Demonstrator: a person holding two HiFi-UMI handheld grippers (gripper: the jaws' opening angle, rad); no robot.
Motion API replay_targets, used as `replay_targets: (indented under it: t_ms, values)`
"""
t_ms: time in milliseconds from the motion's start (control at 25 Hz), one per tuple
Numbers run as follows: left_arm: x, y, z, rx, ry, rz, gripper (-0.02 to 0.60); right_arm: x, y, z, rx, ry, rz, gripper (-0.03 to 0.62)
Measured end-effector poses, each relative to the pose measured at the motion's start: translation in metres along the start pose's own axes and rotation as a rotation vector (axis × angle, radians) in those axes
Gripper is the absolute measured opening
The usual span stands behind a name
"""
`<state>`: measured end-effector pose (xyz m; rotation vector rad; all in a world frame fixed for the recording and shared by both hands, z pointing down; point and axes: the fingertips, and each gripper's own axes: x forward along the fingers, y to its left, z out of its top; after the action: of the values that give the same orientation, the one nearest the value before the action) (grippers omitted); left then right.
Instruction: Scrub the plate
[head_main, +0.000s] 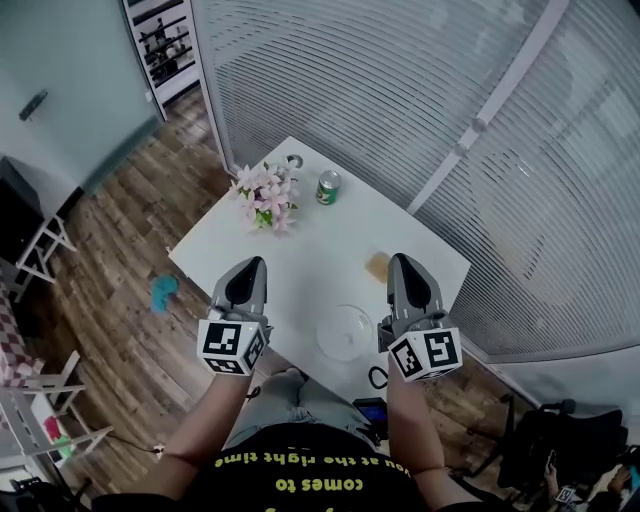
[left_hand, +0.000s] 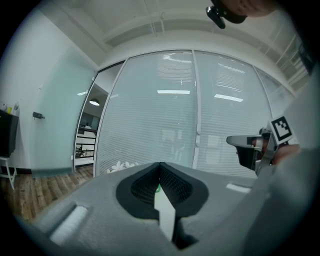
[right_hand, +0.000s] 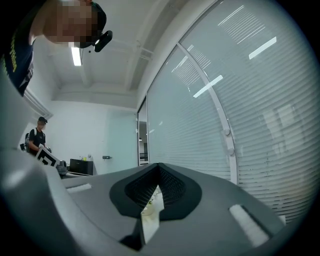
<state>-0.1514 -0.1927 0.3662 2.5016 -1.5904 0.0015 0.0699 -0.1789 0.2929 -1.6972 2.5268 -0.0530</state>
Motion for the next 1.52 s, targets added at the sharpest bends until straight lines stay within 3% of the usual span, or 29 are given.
replay_targets:
  t_ms: [520, 1040, 1520]
  values:
    - [-0.003, -0.013, -0.015, -0.010, 0.019, 0.044, 0.002, -0.009, -0.015, -0.008, 0.010, 0.031, 0.037, 0.006]
    - [-0.001, -0.022, -0.032, -0.015, 0.049, 0.036, 0.003, -0.016, -0.034, -0.022, 0.035, 0.040, -0.002, 0.006]
    - [0.009, -0.029, -0.063, -0.026, 0.110, 0.025, 0.003, -0.001, -0.049, -0.045, 0.021, 0.103, 0.067, 0.008]
